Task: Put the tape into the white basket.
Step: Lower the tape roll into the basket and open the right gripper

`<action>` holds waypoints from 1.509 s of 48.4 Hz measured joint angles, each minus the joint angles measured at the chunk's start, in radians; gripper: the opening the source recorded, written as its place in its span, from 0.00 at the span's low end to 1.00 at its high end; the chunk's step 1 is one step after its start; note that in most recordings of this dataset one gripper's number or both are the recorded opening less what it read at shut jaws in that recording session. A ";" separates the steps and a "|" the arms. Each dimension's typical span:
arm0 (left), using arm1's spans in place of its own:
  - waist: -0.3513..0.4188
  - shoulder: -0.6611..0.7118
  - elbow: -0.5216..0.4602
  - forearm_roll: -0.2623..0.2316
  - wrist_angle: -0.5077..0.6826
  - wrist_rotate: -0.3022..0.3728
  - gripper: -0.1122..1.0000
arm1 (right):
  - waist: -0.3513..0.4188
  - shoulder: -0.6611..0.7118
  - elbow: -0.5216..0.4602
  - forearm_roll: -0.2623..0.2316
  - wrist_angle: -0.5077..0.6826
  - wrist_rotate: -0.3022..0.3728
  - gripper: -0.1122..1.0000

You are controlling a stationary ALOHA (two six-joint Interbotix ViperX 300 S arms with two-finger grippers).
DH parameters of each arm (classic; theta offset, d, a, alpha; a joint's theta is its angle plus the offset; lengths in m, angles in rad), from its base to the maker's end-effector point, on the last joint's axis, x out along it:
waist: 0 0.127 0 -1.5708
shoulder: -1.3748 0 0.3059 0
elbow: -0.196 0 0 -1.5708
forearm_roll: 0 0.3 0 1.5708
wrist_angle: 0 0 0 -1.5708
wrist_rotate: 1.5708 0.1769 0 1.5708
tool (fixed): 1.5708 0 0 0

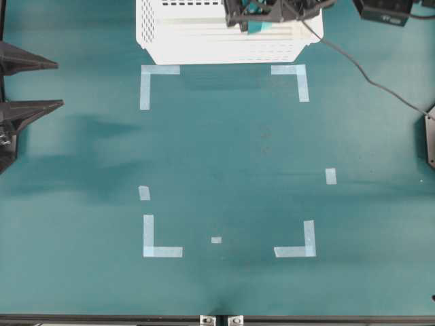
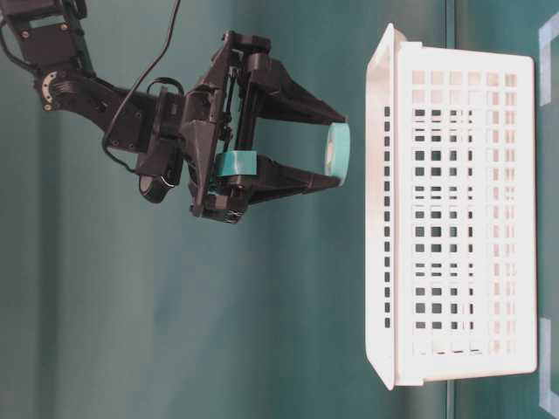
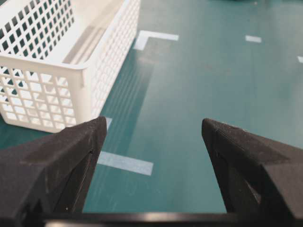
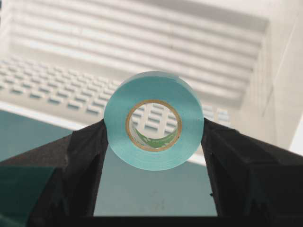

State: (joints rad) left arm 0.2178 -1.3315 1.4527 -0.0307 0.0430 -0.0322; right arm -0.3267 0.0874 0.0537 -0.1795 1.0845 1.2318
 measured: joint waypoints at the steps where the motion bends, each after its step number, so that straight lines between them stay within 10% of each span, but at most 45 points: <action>1: 0.000 0.000 0.000 0.000 0.000 0.000 0.87 | -0.003 0.002 0.000 0.000 -0.003 -0.003 0.71; 28: -0.002 0.000 0.000 0.000 0.000 0.000 0.88 | -0.034 0.021 0.000 0.008 -0.025 -0.055 0.72; 38: -0.002 0.000 0.000 0.000 0.000 0.000 0.87 | -0.034 0.021 0.000 0.014 -0.023 -0.087 0.99; 73: 0.000 0.000 0.000 0.000 0.000 0.000 0.88 | -0.032 0.021 0.000 0.104 -0.018 -0.149 0.99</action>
State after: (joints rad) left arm 0.2178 -1.3315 1.4527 -0.0307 0.0430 -0.0322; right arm -0.3590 0.1089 0.0537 -0.0752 1.0661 1.0830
